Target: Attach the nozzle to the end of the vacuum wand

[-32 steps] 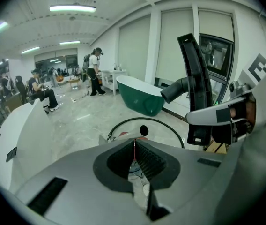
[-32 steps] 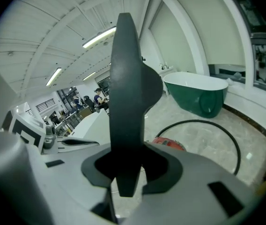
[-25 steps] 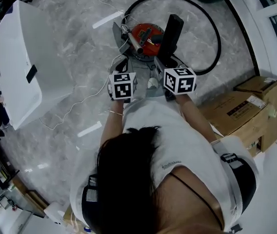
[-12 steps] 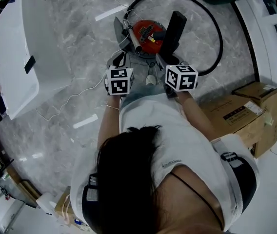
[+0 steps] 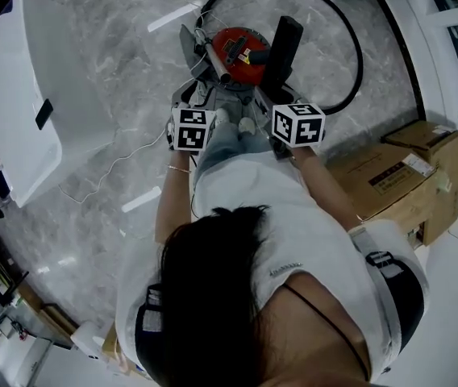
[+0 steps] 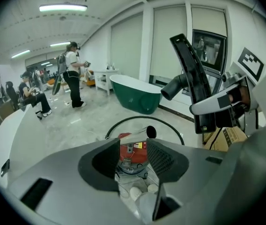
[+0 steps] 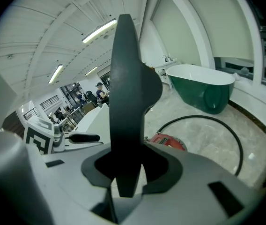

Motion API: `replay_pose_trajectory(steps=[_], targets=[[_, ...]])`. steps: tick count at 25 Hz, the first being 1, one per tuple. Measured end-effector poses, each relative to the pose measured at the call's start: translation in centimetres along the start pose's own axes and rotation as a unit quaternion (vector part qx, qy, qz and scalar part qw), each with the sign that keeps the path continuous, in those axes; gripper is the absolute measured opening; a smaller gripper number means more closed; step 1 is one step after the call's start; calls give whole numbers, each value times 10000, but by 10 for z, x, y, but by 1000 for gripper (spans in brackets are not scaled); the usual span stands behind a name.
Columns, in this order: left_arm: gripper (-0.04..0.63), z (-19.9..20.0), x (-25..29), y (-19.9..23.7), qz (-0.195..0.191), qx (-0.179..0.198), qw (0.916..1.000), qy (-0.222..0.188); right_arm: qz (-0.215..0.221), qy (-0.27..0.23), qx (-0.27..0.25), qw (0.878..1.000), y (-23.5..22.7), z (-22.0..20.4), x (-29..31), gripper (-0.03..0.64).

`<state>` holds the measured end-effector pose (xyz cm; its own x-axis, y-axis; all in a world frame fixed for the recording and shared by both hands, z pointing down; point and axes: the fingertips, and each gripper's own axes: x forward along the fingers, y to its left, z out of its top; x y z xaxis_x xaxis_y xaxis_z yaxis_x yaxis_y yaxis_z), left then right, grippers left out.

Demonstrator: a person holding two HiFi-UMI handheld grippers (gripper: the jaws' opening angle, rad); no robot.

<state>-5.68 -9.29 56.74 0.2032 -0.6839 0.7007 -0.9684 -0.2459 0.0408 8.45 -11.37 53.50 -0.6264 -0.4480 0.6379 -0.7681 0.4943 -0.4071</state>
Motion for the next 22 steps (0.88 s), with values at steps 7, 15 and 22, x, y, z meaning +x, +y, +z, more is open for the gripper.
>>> replay_pose_trajectory(steps=[7, 15, 22], targets=[[176, -12, 19, 17, 2, 541, 9984, 162, 232, 148, -66, 9996, 8, -14, 8, 120], [216, -10, 48, 18, -543, 1592, 9857, 100, 437, 237, 184, 9986, 10, -21, 14, 121], [229, -19, 71, 14, -999, 3318, 9378, 200, 457, 138, 341, 9983, 14, -17, 16, 121]])
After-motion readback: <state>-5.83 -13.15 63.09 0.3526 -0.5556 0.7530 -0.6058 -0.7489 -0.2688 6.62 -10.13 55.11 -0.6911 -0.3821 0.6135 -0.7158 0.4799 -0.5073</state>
